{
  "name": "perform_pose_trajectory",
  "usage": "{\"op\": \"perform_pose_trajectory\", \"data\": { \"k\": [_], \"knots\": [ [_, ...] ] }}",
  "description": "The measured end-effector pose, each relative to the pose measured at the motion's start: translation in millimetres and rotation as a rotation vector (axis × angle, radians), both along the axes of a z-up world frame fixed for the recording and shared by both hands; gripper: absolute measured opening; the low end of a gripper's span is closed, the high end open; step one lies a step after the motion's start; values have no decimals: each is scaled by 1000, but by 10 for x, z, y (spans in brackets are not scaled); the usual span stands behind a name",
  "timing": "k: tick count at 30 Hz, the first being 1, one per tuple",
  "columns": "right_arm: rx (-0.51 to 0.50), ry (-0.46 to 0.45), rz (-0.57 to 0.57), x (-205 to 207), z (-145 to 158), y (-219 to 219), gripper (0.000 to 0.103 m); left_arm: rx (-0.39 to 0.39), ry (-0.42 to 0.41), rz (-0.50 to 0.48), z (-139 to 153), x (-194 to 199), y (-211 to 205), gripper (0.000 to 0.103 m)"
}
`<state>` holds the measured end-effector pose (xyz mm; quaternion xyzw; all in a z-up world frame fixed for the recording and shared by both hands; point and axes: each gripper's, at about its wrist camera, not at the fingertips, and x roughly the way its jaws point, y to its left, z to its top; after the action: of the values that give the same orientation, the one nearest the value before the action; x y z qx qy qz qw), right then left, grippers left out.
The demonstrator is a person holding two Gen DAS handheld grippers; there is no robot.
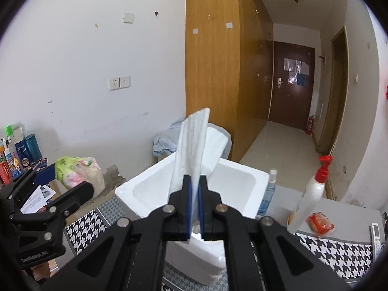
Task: Organize soft objects
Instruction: 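Lower the white mask into the foam box and open the right gripper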
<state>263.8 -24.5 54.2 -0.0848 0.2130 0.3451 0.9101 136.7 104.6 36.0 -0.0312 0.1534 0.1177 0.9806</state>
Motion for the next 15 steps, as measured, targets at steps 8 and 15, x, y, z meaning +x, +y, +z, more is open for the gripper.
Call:
{"op": "perform_pose_trajectory", "data": {
  "k": [8, 15],
  "knots": [
    [-18, 39, -1, 152, -136, 84, 8, -15, 1, 11, -28, -2, 75, 74],
    [-51, 67, 8, 189, -190, 129, 13, -12, -4, 13, 2, 17, 113, 74]
  ]
}}
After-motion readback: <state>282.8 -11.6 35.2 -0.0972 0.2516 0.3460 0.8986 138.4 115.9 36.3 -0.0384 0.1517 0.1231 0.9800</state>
